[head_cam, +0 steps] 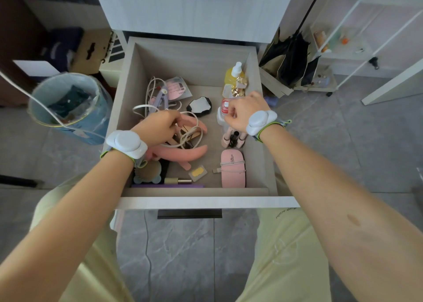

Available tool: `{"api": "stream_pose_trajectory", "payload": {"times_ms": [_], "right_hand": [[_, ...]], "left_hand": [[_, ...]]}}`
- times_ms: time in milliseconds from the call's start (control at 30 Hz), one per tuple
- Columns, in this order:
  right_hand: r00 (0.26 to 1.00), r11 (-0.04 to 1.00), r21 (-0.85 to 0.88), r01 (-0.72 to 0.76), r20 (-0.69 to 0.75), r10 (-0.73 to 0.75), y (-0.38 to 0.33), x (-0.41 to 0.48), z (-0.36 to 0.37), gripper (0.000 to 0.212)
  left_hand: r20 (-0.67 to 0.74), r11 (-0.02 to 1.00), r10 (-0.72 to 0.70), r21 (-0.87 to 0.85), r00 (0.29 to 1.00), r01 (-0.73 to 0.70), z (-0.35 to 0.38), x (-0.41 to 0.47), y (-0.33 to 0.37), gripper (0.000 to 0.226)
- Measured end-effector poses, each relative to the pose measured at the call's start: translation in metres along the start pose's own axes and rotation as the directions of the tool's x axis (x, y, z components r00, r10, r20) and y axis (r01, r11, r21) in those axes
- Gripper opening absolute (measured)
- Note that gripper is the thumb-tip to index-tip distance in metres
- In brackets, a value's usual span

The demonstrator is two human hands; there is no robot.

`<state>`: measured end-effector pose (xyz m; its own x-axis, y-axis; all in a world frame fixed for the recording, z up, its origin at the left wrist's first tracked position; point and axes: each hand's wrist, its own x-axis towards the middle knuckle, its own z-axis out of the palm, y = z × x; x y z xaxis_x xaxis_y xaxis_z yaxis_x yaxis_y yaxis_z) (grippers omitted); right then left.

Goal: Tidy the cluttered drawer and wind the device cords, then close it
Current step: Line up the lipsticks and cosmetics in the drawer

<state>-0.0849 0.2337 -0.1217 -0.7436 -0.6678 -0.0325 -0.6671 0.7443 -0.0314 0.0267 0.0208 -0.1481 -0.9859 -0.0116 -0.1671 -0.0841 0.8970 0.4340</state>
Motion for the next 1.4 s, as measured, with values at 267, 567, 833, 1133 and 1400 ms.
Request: {"api": "stream_pose_trajectory", "payload": {"times_ms": [267, 567, 833, 1133, 1400], "right_hand": [[1.0, 1.0, -0.004, -0.004, -0.009, 0.004, -0.002, -0.002, -0.002, 0.024], [1.0, 1.0, -0.018, 0.007, 0.0, -0.007, -0.002, -0.002, -0.005, 0.024], [0.984, 0.997, 0.06, -0.051, -0.167, 0.06, 0.005, -0.001, 0.001, 0.027], [0.951, 0.978, 0.159, -0.137, -0.254, 0.174, 0.014, 0.0, 0.007, 0.033], [0.951, 0.964, 0.226, -0.139, -0.24, 0.194, 0.016, 0.0, 0.005, 0.032]], "left_hand": [[-0.064, 0.992, 0.119, 0.051, 0.991, -0.116, -0.001, 0.002, 0.005, 0.022], [-0.229, 0.976, 0.09, -0.174, 0.969, -0.132, -0.009, 0.003, 0.006, 0.03], [-0.46, 0.874, -0.151, -0.476, 0.875, -0.1, -0.011, 0.007, 0.037, 0.017], [-0.276, 0.847, -0.108, -0.528, 0.955, -0.057, 0.024, 0.052, 0.071, 0.013], [-0.225, 0.835, -0.2, -0.548, 0.954, 0.046, 0.047, 0.068, 0.07, 0.014]]}}
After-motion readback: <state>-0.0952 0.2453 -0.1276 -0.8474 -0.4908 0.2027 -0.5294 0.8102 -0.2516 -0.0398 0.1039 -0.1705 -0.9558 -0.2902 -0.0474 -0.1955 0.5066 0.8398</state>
